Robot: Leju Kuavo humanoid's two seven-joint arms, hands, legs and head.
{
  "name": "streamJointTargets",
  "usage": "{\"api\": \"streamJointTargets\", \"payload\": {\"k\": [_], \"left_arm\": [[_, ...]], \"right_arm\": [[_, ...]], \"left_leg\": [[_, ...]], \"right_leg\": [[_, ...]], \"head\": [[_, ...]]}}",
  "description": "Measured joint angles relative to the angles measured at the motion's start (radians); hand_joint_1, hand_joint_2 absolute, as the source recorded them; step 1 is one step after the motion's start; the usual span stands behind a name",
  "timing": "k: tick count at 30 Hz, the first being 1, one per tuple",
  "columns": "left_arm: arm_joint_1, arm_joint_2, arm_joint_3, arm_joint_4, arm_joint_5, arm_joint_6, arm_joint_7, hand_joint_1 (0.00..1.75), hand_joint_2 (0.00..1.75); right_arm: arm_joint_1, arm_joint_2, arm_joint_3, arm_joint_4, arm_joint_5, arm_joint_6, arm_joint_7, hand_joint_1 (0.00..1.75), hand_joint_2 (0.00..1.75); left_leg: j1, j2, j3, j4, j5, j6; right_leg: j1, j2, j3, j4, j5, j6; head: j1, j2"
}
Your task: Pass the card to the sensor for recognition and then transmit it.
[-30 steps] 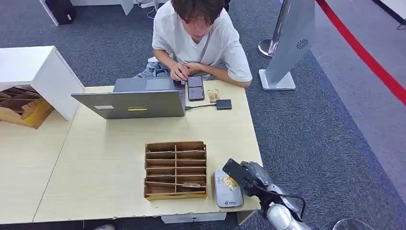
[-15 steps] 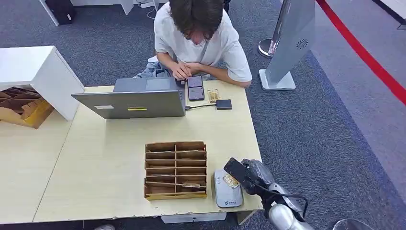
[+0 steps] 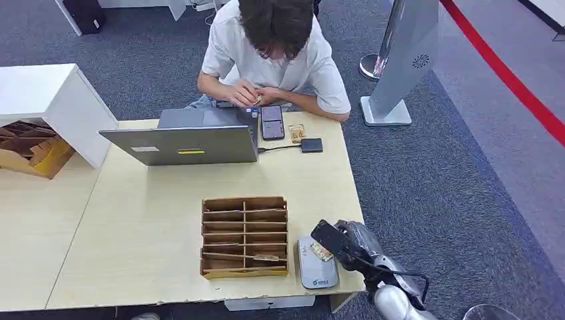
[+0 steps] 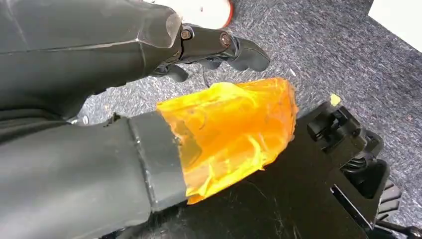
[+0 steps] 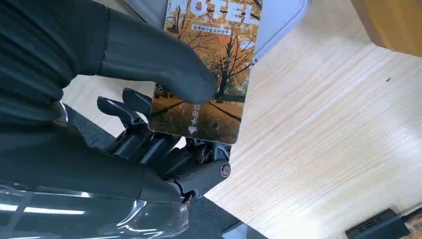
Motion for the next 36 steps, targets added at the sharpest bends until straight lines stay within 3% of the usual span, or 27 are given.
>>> {"api": "streamJointTargets", "payload": {"k": [17,36], "left_arm": [[0.001,-0.007,0.031,-0.002,-0.003,0.0,0.006,0.0,0.0],[0.004,-0.008,0.048,-0.002,-0.024,-0.003,-0.003,0.0,0.0]], "right_arm": [[0.026,-0.001,-0.005,-0.139,0.099,-0.036,0.009,1.75,1.75],[0.078,0.003,-0.032,-0.285,0.2,-0.159,-0.108,1.75,1.75]], "left_leg": [[0.0,0.0,0.0,0.0,0.0,0.0],[0.0,0.0,0.0,0.0,0.0,0.0]], "right_leg": [[0.0,0.0,0.0,0.0,0.0,0.0],[0.0,0.0,0.0,0.0,0.0,0.0]], "head": [[0.0,0.0],[0.0,0.0]]}}
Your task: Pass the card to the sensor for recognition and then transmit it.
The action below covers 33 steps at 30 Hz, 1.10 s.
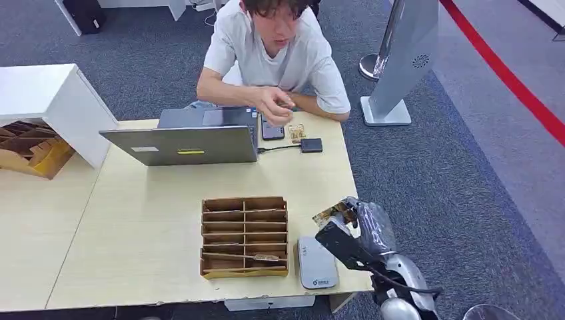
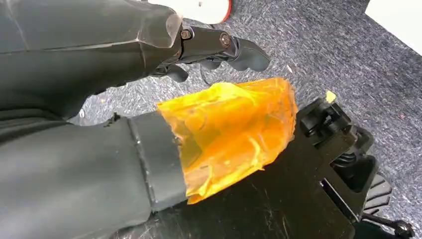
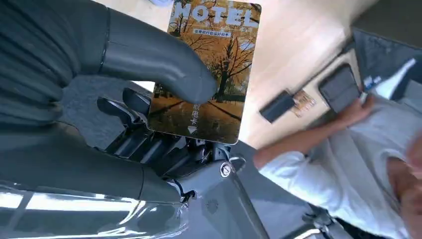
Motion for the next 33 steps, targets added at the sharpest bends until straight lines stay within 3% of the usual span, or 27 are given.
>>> {"api": "streamJointTargets", "payload": {"k": [12,28,33], "left_arm": [[0.0,-0.006,0.009,0.0,-0.026,-0.01,0.0,0.0,0.0],[-0.002,-0.005,0.01,0.0,-0.064,-0.034,0.01,0.0,0.0],[0.0,-0.002,0.01,0.0,-0.067,-0.035,0.006,0.0,0.0]], "right_arm": [[0.004,0.055,-0.015,-0.036,0.116,-0.122,-0.072,1.75,1.75],[0.006,0.105,-0.02,-0.026,0.423,-0.26,-0.07,1.75,1.75],[0.011,0.112,-0.02,-0.007,0.452,-0.286,-0.077,1.75,1.75]], "left_leg": [[0.0,0.0,0.0,0.0,0.0,0.0],[0.0,0.0,0.0,0.0,0.0,0.0],[0.0,0.0,0.0,0.0,0.0,0.0]], "right_leg": [[0.0,0.0,0.0,0.0,0.0,0.0],[0.0,0.0,0.0,0.0,0.0,0.0],[0.0,0.0,0.0,0.0,0.0,0.0]], "head": [[0.0,0.0],[0.0,0.0],[0.0,0.0]]}}
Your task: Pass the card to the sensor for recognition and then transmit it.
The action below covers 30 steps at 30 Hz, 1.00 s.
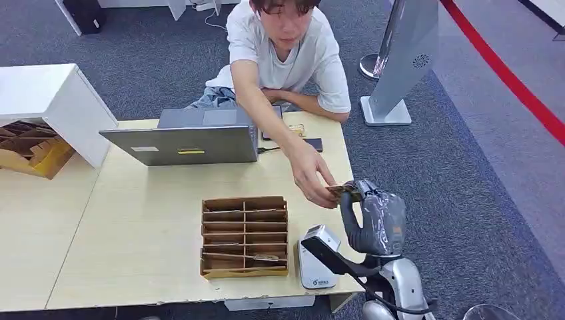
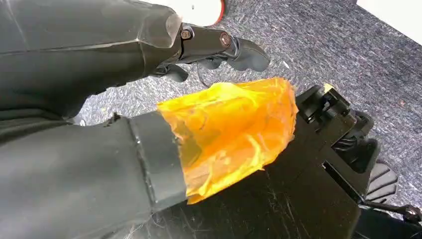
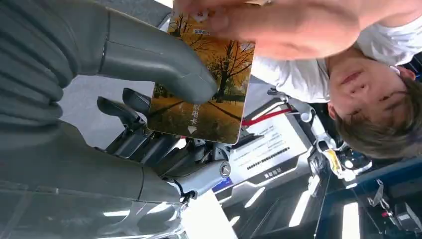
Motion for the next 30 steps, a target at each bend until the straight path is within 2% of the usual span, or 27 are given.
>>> {"api": "streamJointTargets", "payload": {"k": [4,5,6,7,20,21,30], "left_arm": [[0.0,0.0,0.0,0.0,-0.002,-0.002,0.0,0.0,0.0],[0.0,0.0,0.0,0.0,-0.003,-0.003,0.0,0.0,0.0],[0.0,0.0,0.0,0.0,-0.005,-0.004,0.0,0.0,0.0],[0.0,0.0,0.0,0.0,-0.007,-0.005,0.0,0.0,0.0],[0.0,0.0,0.006,0.0,-0.02,-0.006,0.003,0.0,0.0],[0.0,0.0,0.006,0.0,-0.02,-0.006,0.003,0.0,0.0],[-0.005,0.0,0.011,0.0,-0.029,-0.006,0.014,0.0,0.0]], "right_arm": [[0.0,0.003,0.0,0.008,0.007,-0.001,-0.002,1.75,1.75],[0.0,0.005,0.0,0.01,0.005,-0.001,-0.004,1.38,1.75],[0.0,0.008,0.0,0.01,-0.002,-0.001,-0.007,0.56,1.75],[0.0,0.01,0.0,0.01,-0.012,-0.001,-0.011,0.0,1.75],[0.003,0.017,0.001,0.01,-0.078,0.001,-0.035,0.0,1.75],[0.004,0.017,0.001,0.01,-0.08,0.001,-0.035,0.0,0.0],[0.006,0.017,0.005,-0.003,-0.133,0.027,-0.039,0.0,0.0]], "left_leg": [[0.0,0.0,0.0,0.0,0.0,0.0],[0.0,0.0,0.0,0.0,0.0,0.0],[0.0,0.0,0.0,0.0,0.0,0.0],[0.0,0.0,0.0,0.0,0.0,0.0],[0.0,0.0,0.0,0.0,0.0,0.0],[0.0,0.0,0.0,0.0,0.0,0.0],[0.0,0.0,0.0,0.0,0.0,0.0]], "right_leg": [[0.0,0.0,0.0,0.0,0.0,0.0],[0.0,0.0,0.0,0.0,0.0,0.0],[0.0,0.0,0.0,0.0,0.0,0.0],[0.0,0.0,0.0,0.0,0.0,0.0],[0.0,0.0,0.0,0.0,0.0,0.0],[0.0,0.0,0.0,0.0,0.0,0.0],[0.0,0.0,0.0,0.0,0.0,0.0]], "head": [[0.0,0.0],[0.0,0.0],[0.0,0.0],[0.0,0.0],[0.0,0.0],[0.0,0.0],[0.0,0.0]]}}
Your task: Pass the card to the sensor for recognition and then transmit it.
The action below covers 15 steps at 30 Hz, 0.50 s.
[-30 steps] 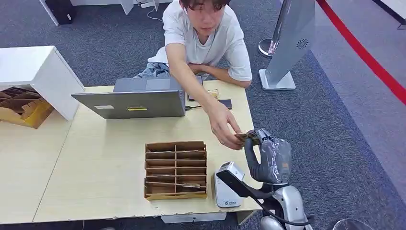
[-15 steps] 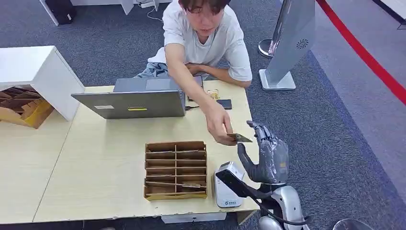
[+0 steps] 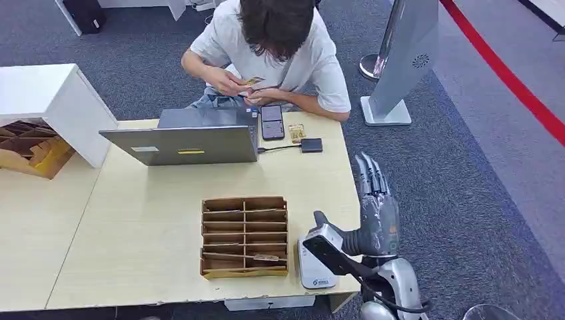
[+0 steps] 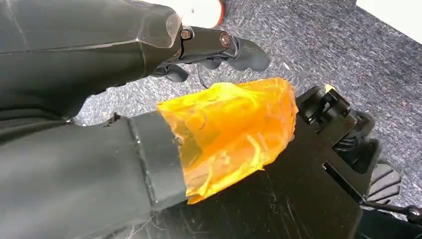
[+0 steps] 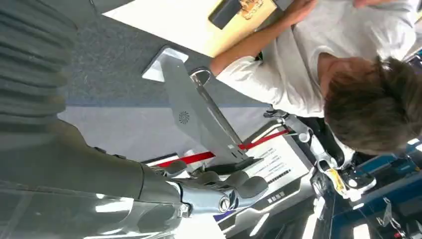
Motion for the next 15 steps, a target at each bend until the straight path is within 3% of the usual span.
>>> {"api": "streamJointTargets", "payload": {"k": [15], "left_arm": [[0.002,-0.002,0.021,-0.001,-0.006,0.011,-0.01,0.0,0.0]], "right_arm": [[0.023,0.0,0.008,-0.036,-0.116,0.056,0.011,0.0,0.0]], "left_leg": [[0.0,0.0,0.0,0.0,0.0,0.0]], "right_leg": [[0.0,0.0,0.0,0.0,0.0,0.0]], "head": [[0.0,0.0]]}}
